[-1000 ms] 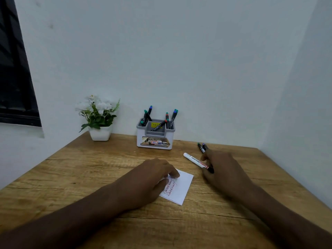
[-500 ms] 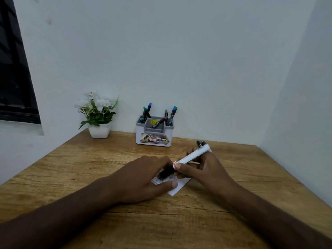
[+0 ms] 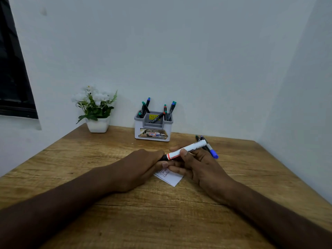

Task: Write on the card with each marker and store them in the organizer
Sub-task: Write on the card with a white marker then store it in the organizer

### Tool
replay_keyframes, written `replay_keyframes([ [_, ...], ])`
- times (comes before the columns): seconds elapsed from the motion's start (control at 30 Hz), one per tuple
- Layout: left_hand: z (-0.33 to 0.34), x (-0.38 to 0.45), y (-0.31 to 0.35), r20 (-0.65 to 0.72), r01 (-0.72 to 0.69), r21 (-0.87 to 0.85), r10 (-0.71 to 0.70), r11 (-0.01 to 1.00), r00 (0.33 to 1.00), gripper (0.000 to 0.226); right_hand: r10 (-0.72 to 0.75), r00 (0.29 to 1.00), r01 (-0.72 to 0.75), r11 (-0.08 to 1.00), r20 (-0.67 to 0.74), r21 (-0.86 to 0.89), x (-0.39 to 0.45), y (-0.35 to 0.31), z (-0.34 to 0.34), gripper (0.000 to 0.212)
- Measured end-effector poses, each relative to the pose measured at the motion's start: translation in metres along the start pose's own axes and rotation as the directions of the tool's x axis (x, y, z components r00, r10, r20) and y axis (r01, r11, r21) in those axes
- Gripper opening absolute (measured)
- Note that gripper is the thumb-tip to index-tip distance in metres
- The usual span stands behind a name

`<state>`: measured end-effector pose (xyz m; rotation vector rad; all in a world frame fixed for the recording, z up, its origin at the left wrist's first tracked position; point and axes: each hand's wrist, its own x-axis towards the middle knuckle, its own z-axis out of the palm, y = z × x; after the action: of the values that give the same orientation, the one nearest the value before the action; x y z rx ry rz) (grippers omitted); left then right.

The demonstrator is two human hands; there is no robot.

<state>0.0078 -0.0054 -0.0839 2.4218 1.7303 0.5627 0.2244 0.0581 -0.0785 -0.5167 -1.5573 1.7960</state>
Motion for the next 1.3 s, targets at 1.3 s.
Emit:
replay_keyframes([
  [1.3,-0.002,0.001,-0.015,-0.056,-0.087,-0.123,0.081,0.989,0.995,0.023,-0.074,0.99,-0.01,0.808,-0.117,-0.59,0.008,0.003,-0.017,0.003],
])
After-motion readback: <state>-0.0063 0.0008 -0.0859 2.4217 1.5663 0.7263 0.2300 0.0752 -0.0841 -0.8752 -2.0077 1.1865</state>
